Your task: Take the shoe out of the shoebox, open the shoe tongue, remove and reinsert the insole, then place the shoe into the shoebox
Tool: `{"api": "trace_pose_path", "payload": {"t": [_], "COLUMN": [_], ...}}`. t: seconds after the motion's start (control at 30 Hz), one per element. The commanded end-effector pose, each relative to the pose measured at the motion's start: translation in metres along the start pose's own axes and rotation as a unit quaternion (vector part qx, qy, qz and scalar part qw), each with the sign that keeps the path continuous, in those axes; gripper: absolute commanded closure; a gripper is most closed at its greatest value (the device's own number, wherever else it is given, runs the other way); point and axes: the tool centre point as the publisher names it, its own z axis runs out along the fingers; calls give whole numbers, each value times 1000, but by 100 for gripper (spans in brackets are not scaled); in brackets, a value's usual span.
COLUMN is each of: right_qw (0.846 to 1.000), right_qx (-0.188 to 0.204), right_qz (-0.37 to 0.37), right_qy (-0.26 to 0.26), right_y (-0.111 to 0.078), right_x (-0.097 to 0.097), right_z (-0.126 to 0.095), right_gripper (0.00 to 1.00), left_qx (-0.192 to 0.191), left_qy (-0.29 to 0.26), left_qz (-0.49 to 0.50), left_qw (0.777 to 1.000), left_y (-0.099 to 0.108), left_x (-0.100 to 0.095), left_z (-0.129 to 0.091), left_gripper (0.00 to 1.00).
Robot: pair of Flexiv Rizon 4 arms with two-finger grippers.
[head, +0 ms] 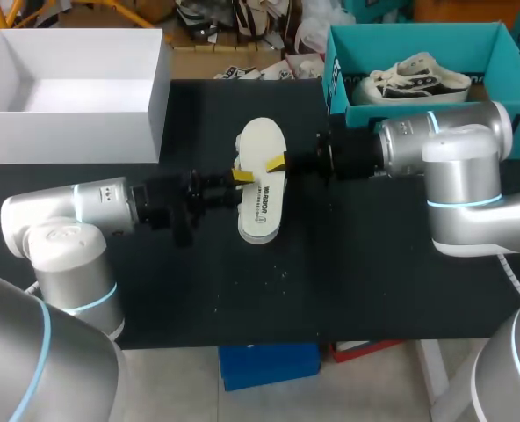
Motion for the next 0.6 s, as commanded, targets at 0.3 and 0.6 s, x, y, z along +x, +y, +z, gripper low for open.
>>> {"api": "trace_pose_path", "payload": {"t": [0.3, 0.6], "right_qw": [1000, 1000], "right_qx": [0, 0], "right_qz": [1, 1], "right_qy": [-2, -2], "right_y": [0, 0], "right_x": [0, 0], "right_z": [1, 1], "right_gripper": [100, 100], "left_qx": [2, 4], "left_qy": [1, 0], "left_qz": [3, 4], "left_qw": [1000, 1000], "left_y": [9, 13], "left_x": [5, 8], "left_z": [12, 18], "left_gripper": [58, 62]}}
